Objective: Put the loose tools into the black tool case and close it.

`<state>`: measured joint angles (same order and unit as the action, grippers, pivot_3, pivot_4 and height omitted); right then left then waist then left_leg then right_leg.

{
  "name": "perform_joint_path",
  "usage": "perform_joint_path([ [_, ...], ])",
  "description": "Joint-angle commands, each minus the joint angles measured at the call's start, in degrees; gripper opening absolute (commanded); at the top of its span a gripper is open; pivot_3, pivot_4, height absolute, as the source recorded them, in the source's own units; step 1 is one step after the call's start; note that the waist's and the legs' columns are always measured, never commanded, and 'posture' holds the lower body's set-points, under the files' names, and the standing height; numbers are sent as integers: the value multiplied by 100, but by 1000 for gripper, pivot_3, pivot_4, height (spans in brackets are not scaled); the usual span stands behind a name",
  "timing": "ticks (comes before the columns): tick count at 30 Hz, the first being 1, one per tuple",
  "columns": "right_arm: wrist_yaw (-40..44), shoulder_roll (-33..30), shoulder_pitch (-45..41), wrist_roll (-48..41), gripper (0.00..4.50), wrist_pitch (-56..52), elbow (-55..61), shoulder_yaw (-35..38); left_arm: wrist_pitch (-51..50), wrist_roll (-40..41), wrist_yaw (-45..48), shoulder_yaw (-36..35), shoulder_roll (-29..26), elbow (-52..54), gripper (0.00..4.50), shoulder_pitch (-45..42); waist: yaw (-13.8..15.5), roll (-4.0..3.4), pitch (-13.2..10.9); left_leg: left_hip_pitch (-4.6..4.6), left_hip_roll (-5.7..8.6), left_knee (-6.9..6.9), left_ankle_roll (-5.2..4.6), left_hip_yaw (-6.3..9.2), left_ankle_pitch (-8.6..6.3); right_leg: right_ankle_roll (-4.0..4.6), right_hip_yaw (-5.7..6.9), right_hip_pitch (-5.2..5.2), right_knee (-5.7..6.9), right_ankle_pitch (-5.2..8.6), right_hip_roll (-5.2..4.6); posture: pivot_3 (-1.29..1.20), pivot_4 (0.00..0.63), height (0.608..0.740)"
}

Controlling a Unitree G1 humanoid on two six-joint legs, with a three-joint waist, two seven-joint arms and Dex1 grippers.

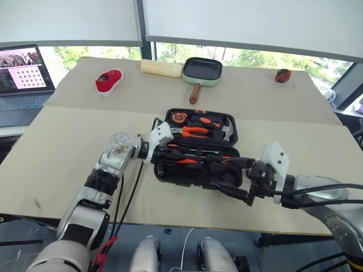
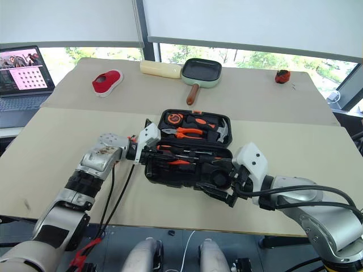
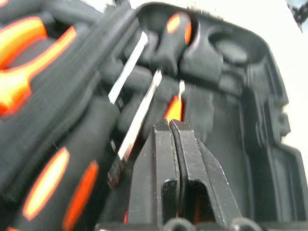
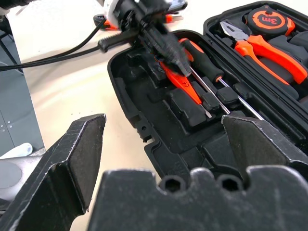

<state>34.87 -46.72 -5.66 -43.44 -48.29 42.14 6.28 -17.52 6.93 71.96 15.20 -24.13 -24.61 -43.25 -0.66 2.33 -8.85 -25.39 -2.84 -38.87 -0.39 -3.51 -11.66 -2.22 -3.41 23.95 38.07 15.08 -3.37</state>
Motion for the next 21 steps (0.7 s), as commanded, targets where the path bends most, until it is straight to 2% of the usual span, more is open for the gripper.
perform_joint_path([
  [1, -13, 10, -47, -4, 4500, 38, 81, 46, 397, -291, -142, 136, -66, -217, 82, 44, 2, 0, 0, 1, 0, 0, 0, -1, 0, 0, 0, -1, 0, 0, 0, 0, 150, 740],
  [6, 12, 14, -177, 15, 4500, 66, 35, -51, 588, -310, -292, 42, -114, -264, 82, 96, -1, 0, 1, 9, 0, 0, 0, -3, 0, 0, 0, -8, 0, 0, 0, 0, 150, 740],
  [10, 203, -52, -398, 69, 4500, 202, 1, -104, 59, 167, -363, -494, -442, 731, 82, 369, -36, 0, 1, 9, -3, 1, 0, -1, 0, 0, -1, -4, 1, 0, 1, 0, 150, 740],
  [12, 364, -100, -608, 35, 4500, 217, -62, -113, -520, 595, -486, -983, -734, 1620, 582, 715, -74, -1, 1, 8, -8, 8, 0, 4, 0, 1, -8, 6, 2, -1, 5, 0, 150, 740],
  [13, 449, -132, -702, 50, 4500, 235, -112, -130, -766, 752, -575, -1200, -877, 2017, 697, 906, -82, -1, 1, 6, -11, 11, 0, 5, 0, 2, -11, 12, 3, -1, 7, 0, 150, 740],
  [16, 835, -234, -1084, 167, 4500, 379, -419, -292, -1541, 1120, -995, -2144, -1442, 3308, 2001, 1886, -92, 0, 0, 4, -12, 11, 0, 6, 0, 2, -11, 11, 3, -1, 3, 0, 150, 740],
  [18, 1084, -218, -1394, 234, 4500, 492, -708, -443, -1978, 1252, -1292, -3036, -1759, 3999, 2671, 2830, -129, -2, 1, 8, -12, 13, 0, 5, 0, 2, -13, 10, 1, -1, -1, 0, 150, 740],
  [21, 1365, -136, -1725, 402, 4500, 668, -1086, -676, -2478, 1424, -1712, -4167, -1883, 4535, 3763, 3904, -151, 0, 0, 14, -13, 17, 0, 5, 0, 2, -10, 8, 0, -1, -4, 0, 150, 740],
])
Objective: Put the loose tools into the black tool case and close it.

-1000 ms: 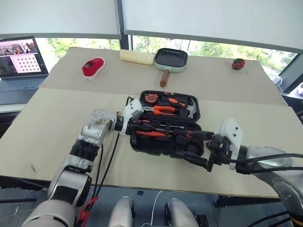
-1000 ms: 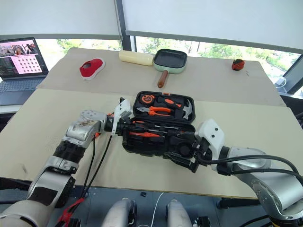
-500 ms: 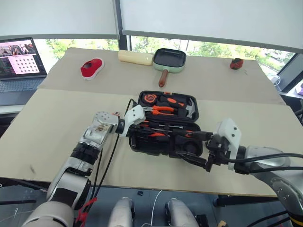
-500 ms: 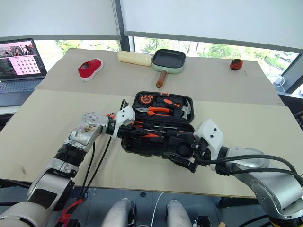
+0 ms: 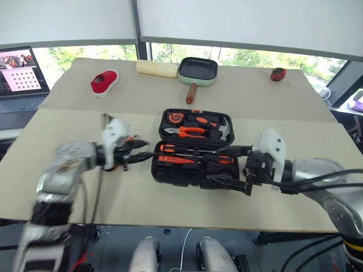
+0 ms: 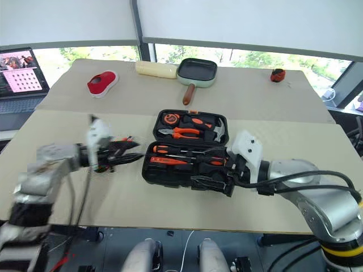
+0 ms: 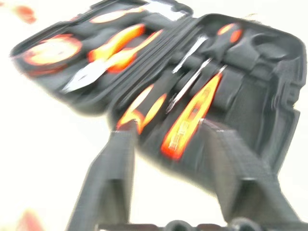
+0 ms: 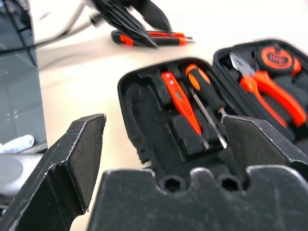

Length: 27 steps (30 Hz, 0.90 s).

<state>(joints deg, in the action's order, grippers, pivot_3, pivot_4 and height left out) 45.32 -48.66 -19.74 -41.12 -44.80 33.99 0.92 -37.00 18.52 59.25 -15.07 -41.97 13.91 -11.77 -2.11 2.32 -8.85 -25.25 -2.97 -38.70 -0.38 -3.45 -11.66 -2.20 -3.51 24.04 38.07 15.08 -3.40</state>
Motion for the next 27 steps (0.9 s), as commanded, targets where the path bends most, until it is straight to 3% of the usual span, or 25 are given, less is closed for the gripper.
perform_joint_path([
  [1, 407, 87, -404, 235, 4500, 378, -379, -228, -594, 270, -551, -1387, -107, 778, 4140, 1025, 10, 2, -1, 0, -2, 1, 0, -1, 0, 1, 0, 1, -1, 0, 0, 0, 150, 740],
  [2, 486, 116, -473, 293, 4500, 425, -467, -300, -621, 278, -628, -1562, -121, 860, 4457, 1255, 35, 6, -3, 1, -2, 0, 0, -1, 0, 1, 3, 1, 0, 0, -1, 0, 150, 740],
  [5, 684, 190, -618, 416, 4500, 525, -639, -451, -531, 138, -809, -1684, -252, 1017, 4457, 1726, 163, 6, -3, 0, -1, -4, 1, -2, 1, 2, 11, -1, -2, -1, -6, 0, 150, 740],
  [8, 790, 295, -724, 496, 4500, 559, -735, -554, -800, 230, -1088, -1514, -383, 920, 4457, 1462, 234, 7, -3, 0, 3, -5, -1, -9, 2, 4, 14, -2, -4, -2, -12, 0, 150, 740],
  [17, 504, 349, -344, 362, 4500, 307, -148, -380, -1171, -129, -1017, 637, -941, -671, 4457, -747, 241, 10, -1, -2, 1, 8, 0, -38, 10, 12, 19, 4, -1, -6, -1, 0, 150, 740],
  [20, 205, 430, -134, 323, 4500, 190, 173, -312, -991, -546, -881, 1544, -860, -1616, 4457, -1464, 224, 10, -1, -2, 1, 12, -1, -39, 10, 13, 18, 7, -1, -6, 2, 0, 150, 740],
  [27, -95, 427, 131, 292, 4500, 13, 614, -297, -500, -996, -638, 2388, -472, -3015, 4457, -2248, 233, 6, 2, -2, 4, 8, -1, -40, 10, 13, 17, 3, 0, -5, 1, 0, 150, 740],
])
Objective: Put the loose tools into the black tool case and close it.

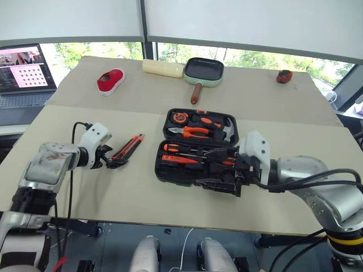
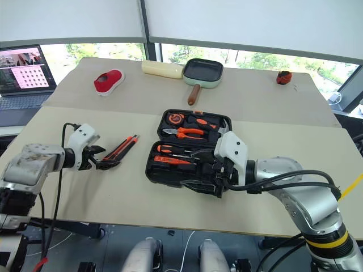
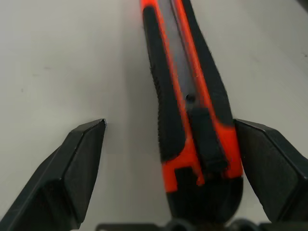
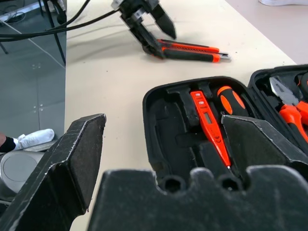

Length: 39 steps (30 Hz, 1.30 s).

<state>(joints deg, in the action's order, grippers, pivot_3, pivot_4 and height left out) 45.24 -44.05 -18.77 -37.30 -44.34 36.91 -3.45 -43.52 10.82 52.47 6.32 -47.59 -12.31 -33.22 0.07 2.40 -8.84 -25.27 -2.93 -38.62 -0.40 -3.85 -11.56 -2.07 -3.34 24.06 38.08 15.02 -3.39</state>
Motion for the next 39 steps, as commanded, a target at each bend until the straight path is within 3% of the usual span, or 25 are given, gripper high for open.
perform_joint_path([
  [1, -116, -36, 50, -78, 4500, -40, 344, 146, 171, -255, 69, 287, 123, -483, 4457, -135, 24, -2, 2, 1, 0, -2, 0, 1, 0, 0, 1, -3, 0, 0, 0, 0, 150, 740],
  [4, -171, -26, 61, -55, 4500, -44, 349, 158, 221, -290, 97, 283, 184, -583, 4457, -160, 46, -7, 8, 1, 0, -8, 0, 1, 0, 0, 1, -6, 1, 0, 0, 0, 150, 740],
  [5, -192, -20, 54, -41, 4500, -43, 343, 153, 222, -274, 101, 252, 198, -568, 3935, -136, 47, -9, 9, 2, 0, -10, 0, 1, 0, 0, 1, -7, 1, 0, 0, 0, 150, 740],
  [6, -207, -19, 50, -33, 4500, -38, 337, 149, 220, -264, 104, 230, 211, -555, 3789, -118, 47, -10, 10, 2, -1, -10, 0, 1, 0, 0, 1, -7, 1, 0, 0, 0, 150, 740],
  [9, -254, -24, 32, -21, 4500, -27, 322, 146, 231, -152, 157, 38, 158, -272, 2608, 24, 42, -10, 10, 2, -1, -10, 0, 1, 0, -1, 1, -6, 1, 0, -1, 0, 150, 740],
  [10, -258, -30, 37, -22, 4500, -23, 322, 153, 231, -134, 165, -6, 147, -202, 2422, 54, 38, -10, 10, 2, -1, -9, 0, 1, 0, -1, 0, -6, 1, 0, -1, 0, 150, 740],
  [11, -268, -47, 49, -18, 4500, -27, 321, 169, 664, -31, 340, -148, 117, 8, 1886, 120, 37, -10, 10, 1, -1, -9, 0, 1, 0, -1, 0, -5, 0, 0, -1, 0, 150, 740],
  [16, -297, -139, 209, -78, 4500, -78, 302, 336, 1382, 992, 1479, -636, 177, 1248, 1814, 261, 64, 6, 0, -24, -5, -13, 0, 3, 0, 0, 6, 10, 0, -1, -3, 0, 150, 740],
  [21, -377, -206, 562, -144, 4500, -166, 384, 597, 1855, 794, 2412, 316, 315, 1461, 1814, -314, 69, 6, 2, -24, 0, -18, 0, 5, 1, -1, 11, 1, -4, -1, -5, 0, 150, 740],
  [30, -764, -77, 917, -259, 4500, -335, 677, 864, 3704, -514, 3495, 1909, 1332, -608, 1814, -1828, 27, 6, 1, -25, 4, -18, -2, 7, 1, -2, 3, 6, -5, -1, 3, 0, 150, 740],
  [39, -1000, -86, 1578, -249, 4500, -221, 962, 1143, 4355, -1132, 3809, 2199, 1513, -1630, 1814, -2140, -21, 6, 2, -25, 5, -16, -4, 13, 0, -4, 2, 3, -5, 0, 4, 0, 150, 740],
])
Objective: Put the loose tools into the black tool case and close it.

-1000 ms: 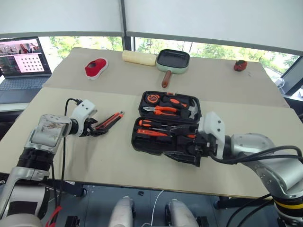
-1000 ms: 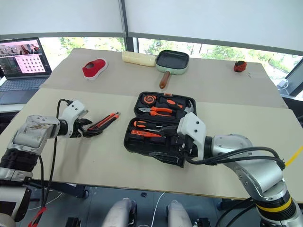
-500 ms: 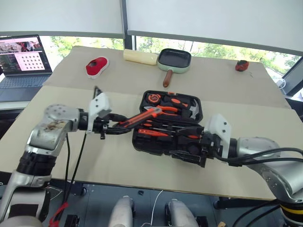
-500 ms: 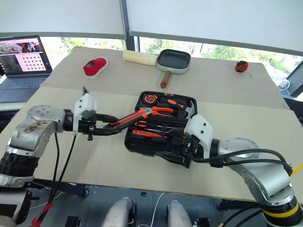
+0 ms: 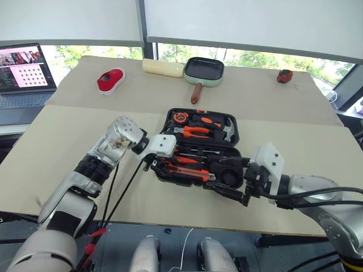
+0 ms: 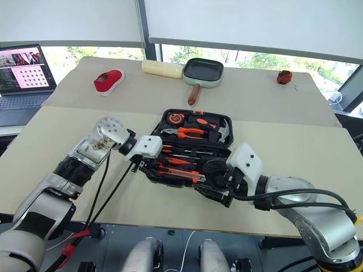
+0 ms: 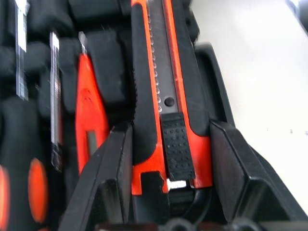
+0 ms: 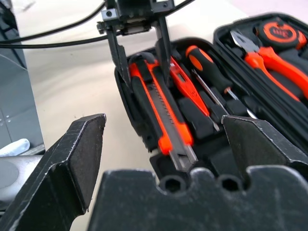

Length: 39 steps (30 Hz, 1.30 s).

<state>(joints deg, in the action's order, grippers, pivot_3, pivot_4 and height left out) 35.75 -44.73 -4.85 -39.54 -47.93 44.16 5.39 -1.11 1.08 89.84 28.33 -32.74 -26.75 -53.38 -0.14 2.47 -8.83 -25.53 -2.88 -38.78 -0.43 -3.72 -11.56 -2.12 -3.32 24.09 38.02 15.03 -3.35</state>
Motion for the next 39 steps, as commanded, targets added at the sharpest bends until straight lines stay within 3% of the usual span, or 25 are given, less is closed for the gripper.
perform_joint_path([
  [1, -47, -14, 230, 6, 4500, 169, 234, 254, 105, -187, 49, -13, 60, -239, 1814, -126, -1, 0, 0, 1, 0, 0, 0, 0, 0, -1, 0, -2, 0, 0, 0, 0, 150, 740],
  [3, -46, -5, 264, 40, 4500, 204, 229, 239, 59, -228, 37, -40, 103, -303, 1814, -129, -5, -1, 1, 1, 0, -1, 0, 1, 0, -1, 0, -2, 0, 0, 0, 0, 150, 740],
  [5, -71, 13, 195, 50, 4500, 199, 199, 188, -150, -119, 168, -112, 101, -209, 2816, -137, -11, -2, 1, 3, -1, -1, 0, 1, 0, -1, 0, -3, 2, 0, 0, 0, 150, 740],
  [9, -81, 16, 107, 45, 4500, 193, 162, 142, -611, 245, 266, -85, -61, 136, 3936, -164, -41, -1, 1, 2, -1, 0, 0, 3, 0, -2, 0, -1, 1, 1, 1, 0, 150, 740],
  [10, -78, 12, 88, 42, 4500, 193, 152, 132, -698, 362, 266, -50, -141, 250, 4387, -174, -49, -1, 1, 0, -1, 0, 0, 3, 0, -2, 0, 0, 1, 1, 1, 0, 150, 740],
  [16, -47, 1, -44, 41, 4500, 185, 45, 73, -1115, 695, 266, -388, -160, 308, 4466, -368, -50, -1, 1, 0, -1, -3, 0, 9, 0, -2, 0, 0, 3, 1, 1, 0, 150, 740],
  [19, -42, 0, -79, 42, 4500, 183, 29, 50, -1021, 647, 213, -507, -70, 197, 3782, -368, -43, -1, 1, -1, 0, -4, 0, 7, 0, -3, 0, -2, 2, 1, 0, 0, 150, 740],
  [29, -101, -13, -73, -8, 4500, 93, 92, 57, -516, 567, 17, -637, 102, 123, 102, 75, -51, -1, 1, 0, 0, -2, 0, 8, 0, -3, 0, 0, 2, 1, 1, 0, 150, 740],
  [39, -83, -48, 27, -52, 4500, 86, 129, 117, -246, 147, -350, -436, 261, 128, 27, 377, -25, -2, 1, 1, 1, -5, 0, 7, 0, -4, 0, -6, 2, 0, 0, 0, 150, 740],
])
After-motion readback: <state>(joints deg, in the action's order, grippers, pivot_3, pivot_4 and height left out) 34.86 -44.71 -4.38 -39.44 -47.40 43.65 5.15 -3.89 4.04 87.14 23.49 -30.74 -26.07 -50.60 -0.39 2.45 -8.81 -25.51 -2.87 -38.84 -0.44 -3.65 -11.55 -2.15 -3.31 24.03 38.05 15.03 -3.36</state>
